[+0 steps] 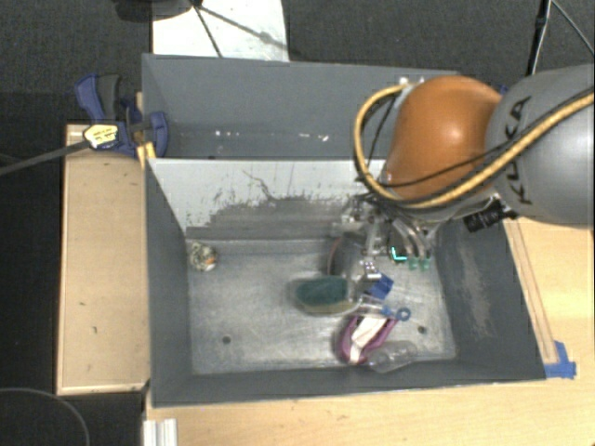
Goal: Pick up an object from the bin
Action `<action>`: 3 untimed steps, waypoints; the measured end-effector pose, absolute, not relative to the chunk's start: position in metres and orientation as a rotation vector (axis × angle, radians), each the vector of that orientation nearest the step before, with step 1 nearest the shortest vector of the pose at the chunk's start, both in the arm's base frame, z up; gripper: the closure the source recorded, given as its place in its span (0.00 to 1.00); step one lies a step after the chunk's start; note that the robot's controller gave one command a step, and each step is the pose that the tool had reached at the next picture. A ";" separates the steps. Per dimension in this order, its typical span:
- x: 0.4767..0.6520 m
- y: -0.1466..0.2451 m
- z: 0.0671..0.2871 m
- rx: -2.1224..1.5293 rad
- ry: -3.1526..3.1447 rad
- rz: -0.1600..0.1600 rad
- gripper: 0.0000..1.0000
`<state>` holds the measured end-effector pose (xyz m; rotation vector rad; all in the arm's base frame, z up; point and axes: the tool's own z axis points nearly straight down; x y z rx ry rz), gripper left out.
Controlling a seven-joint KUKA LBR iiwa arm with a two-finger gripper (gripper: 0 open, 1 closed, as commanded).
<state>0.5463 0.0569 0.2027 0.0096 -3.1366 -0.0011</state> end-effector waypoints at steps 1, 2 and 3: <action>0.577 0.049 0.072 0.402 -3.120 -0.003 0.00; 0.580 0.050 0.076 0.397 -3.133 -0.005 1.00; 0.571 0.065 0.258 0.413 -3.126 0.000 1.00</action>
Offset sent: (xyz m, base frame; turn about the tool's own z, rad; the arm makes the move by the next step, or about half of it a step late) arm 0.0290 -0.0088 -0.1327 -0.2513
